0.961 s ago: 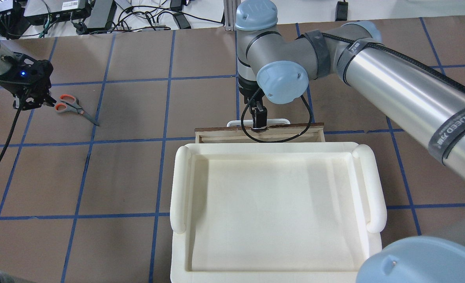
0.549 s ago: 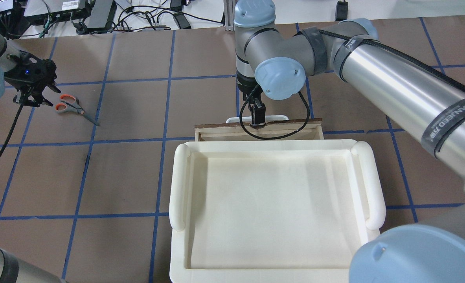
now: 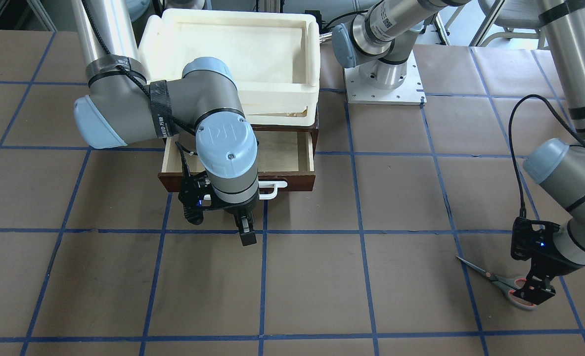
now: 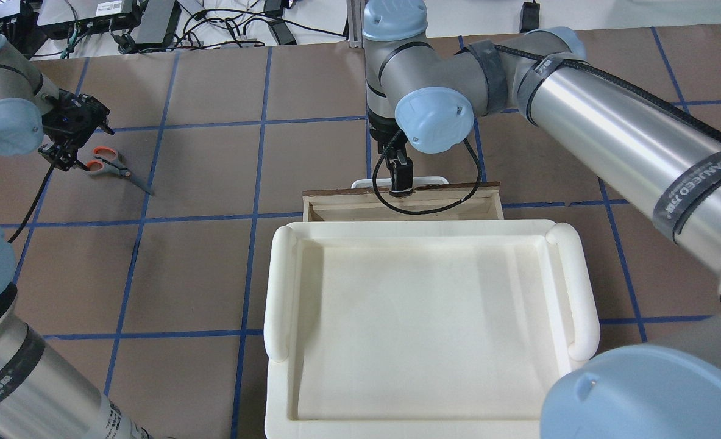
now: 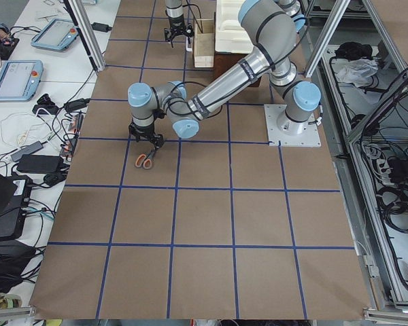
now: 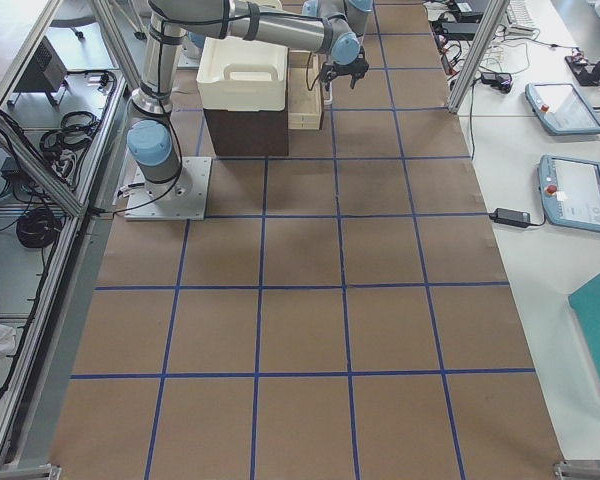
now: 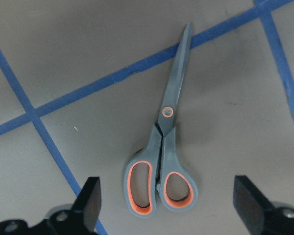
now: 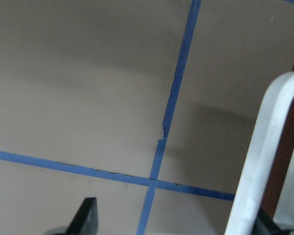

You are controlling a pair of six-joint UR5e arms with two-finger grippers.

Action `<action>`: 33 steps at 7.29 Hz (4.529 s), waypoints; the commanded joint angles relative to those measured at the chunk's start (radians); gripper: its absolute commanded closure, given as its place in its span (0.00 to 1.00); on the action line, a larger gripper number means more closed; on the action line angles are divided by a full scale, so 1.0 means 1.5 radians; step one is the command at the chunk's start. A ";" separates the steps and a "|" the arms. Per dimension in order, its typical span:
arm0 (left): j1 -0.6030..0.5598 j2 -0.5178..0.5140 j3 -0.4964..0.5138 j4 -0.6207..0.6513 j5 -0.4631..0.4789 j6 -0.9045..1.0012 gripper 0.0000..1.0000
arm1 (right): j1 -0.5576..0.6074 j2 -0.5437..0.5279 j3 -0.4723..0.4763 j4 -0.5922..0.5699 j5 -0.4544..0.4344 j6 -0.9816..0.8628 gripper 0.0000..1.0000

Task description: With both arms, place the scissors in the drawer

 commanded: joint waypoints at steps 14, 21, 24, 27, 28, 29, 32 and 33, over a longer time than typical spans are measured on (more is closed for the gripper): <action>0.000 -0.024 -0.005 0.008 -0.006 0.006 1.00 | -0.017 0.034 -0.054 -0.002 0.002 -0.027 0.00; -0.086 0.193 -0.004 -0.233 -0.007 -0.165 1.00 | -0.022 0.063 -0.099 -0.001 0.009 -0.044 0.00; -0.167 0.274 -0.002 -0.308 -0.006 -0.277 1.00 | -0.038 0.060 -0.099 0.003 0.008 -0.066 0.00; -0.213 0.310 -0.003 -0.370 -0.010 -0.415 1.00 | -0.038 0.050 -0.099 0.008 0.007 -0.065 0.00; -0.217 0.314 -0.005 -0.398 -0.024 -0.467 1.00 | -0.037 0.039 -0.098 0.010 0.009 -0.065 0.00; -0.219 0.321 -0.005 -0.407 -0.050 -0.498 1.00 | -0.037 0.030 -0.099 0.024 0.008 -0.064 0.00; -0.288 0.326 -0.002 -0.419 -0.024 -0.534 1.00 | -0.049 -0.046 -0.097 0.087 -0.004 -0.244 0.00; -0.337 0.330 0.000 -0.425 -0.016 -0.631 1.00 | -0.070 -0.059 -0.094 0.092 -0.025 -0.333 0.00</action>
